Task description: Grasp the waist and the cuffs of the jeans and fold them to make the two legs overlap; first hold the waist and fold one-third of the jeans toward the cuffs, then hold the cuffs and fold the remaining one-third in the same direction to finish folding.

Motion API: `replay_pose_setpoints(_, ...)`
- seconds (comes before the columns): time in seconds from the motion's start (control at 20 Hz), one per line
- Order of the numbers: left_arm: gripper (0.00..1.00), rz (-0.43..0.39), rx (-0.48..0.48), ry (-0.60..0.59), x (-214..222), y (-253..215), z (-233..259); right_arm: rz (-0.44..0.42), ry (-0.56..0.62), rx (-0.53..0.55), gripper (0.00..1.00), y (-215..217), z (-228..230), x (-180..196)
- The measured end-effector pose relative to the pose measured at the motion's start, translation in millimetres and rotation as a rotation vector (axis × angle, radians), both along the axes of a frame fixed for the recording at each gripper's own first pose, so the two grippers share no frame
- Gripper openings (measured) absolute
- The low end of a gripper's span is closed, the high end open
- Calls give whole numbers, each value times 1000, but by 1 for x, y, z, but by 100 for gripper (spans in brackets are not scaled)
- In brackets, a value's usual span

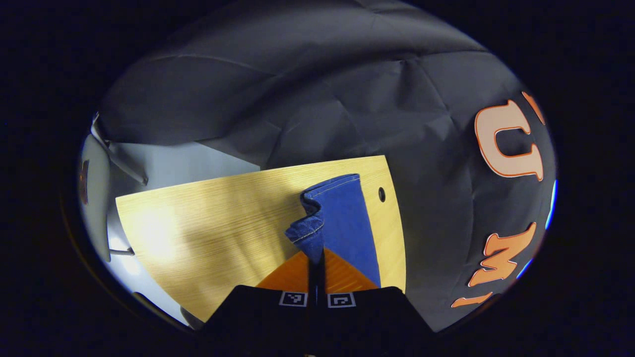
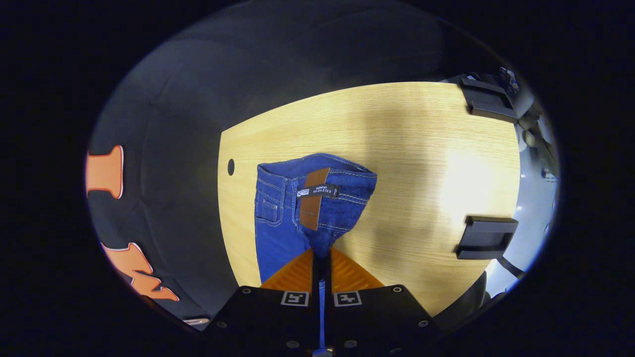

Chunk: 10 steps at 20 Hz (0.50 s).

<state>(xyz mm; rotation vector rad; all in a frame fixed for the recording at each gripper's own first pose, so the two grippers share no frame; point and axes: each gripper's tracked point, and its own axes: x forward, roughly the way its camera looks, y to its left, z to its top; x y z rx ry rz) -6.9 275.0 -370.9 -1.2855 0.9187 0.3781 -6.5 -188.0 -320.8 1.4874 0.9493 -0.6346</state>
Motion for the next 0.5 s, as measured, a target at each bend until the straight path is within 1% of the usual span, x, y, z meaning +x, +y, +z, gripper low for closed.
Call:
replay_pose_setpoints(0.1,0,-17,-12,1,23,-3,2,-19,29,20,4,2,4,6)
replay_pose_setpoints(0.15,0,-25,-21,11,35,-3,0,-43,50,30,4,0,7,7)
replay_pose_setpoints(0.25,0,-49,-28,21,53,-6,-6,-58,65,38,4,1,14,19)
replay_pose_setpoints(0.5,0,-133,-19,90,94,-14,-28,-45,84,19,4,5,33,62)
